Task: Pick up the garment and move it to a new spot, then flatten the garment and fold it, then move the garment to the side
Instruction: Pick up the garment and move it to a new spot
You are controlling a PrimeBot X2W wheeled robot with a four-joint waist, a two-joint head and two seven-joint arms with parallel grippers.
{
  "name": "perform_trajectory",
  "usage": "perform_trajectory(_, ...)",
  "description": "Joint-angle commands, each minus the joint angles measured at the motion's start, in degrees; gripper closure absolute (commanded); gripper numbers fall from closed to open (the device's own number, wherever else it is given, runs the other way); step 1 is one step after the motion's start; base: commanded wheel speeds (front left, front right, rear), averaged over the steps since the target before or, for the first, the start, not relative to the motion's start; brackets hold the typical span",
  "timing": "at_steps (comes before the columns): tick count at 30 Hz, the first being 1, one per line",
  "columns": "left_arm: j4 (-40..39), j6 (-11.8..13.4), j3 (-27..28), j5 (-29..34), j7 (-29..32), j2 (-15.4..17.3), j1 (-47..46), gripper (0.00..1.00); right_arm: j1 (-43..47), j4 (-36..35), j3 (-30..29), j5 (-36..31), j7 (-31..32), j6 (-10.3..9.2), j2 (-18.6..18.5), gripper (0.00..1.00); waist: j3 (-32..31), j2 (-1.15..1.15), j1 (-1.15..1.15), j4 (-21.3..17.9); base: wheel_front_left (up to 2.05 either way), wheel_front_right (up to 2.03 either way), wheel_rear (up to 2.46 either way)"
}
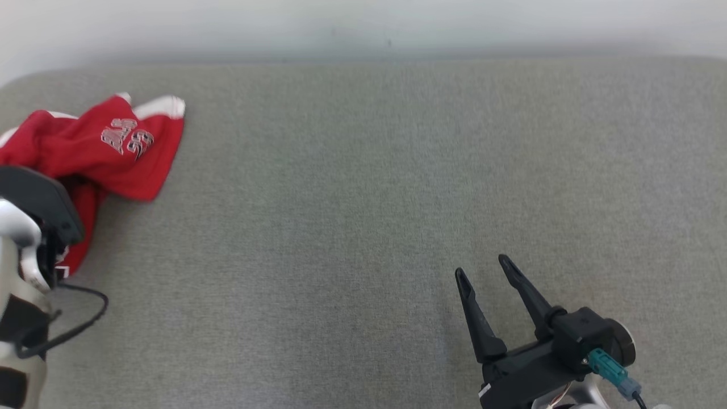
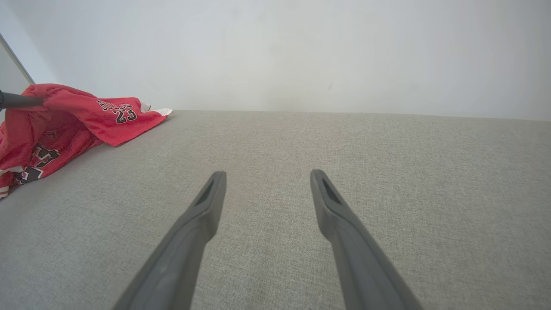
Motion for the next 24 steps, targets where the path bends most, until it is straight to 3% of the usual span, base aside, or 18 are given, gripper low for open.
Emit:
perform_trajectory(1, -1.1, -0.3, -0.4, 0.7, 0.2, 0.7, -1.2, 1.0, 0.8, 0.5, 0.0, 0.6, -0.6, 0.19, 0.5, 0.0, -3.4, -0.01, 0.0, 1.3, 0.0, 0.0, 0.0)
perform_trajectory(11, -9.7, -2.0, -3.6, 2.7, 1.8, 1.7, -4.2, 1.0, 2.9, 3.3, -1.5, 1.1, -2.7, 0.19, 1.2, 0.0, -10.1, -0.01, 0.0, 0.5, 0.0, 0.0, 0.0)
perform_trajectory(19, -20.4, -4.6, -7.4, 2.4, 2.2, -2.0, -5.1, 1.0, 4.2, 3.0, -4.3, 1.2, -2.8, 0.19, 1.3, 0.0, -13.3, -0.01, 0.0, -3.5, 0.0, 0.0, 0.0)
perform_trajectory(24, -27.1, -5.6, -9.4, 1.5, 2.2, -4.8, -2.9, 1.0, 3.7, 2.2, -3.9, 0.9, -2.1, 0.19, 1.3, 0.0, -13.4, -0.01, 0.0, -8.4, 0.0, 0.0, 0.0)
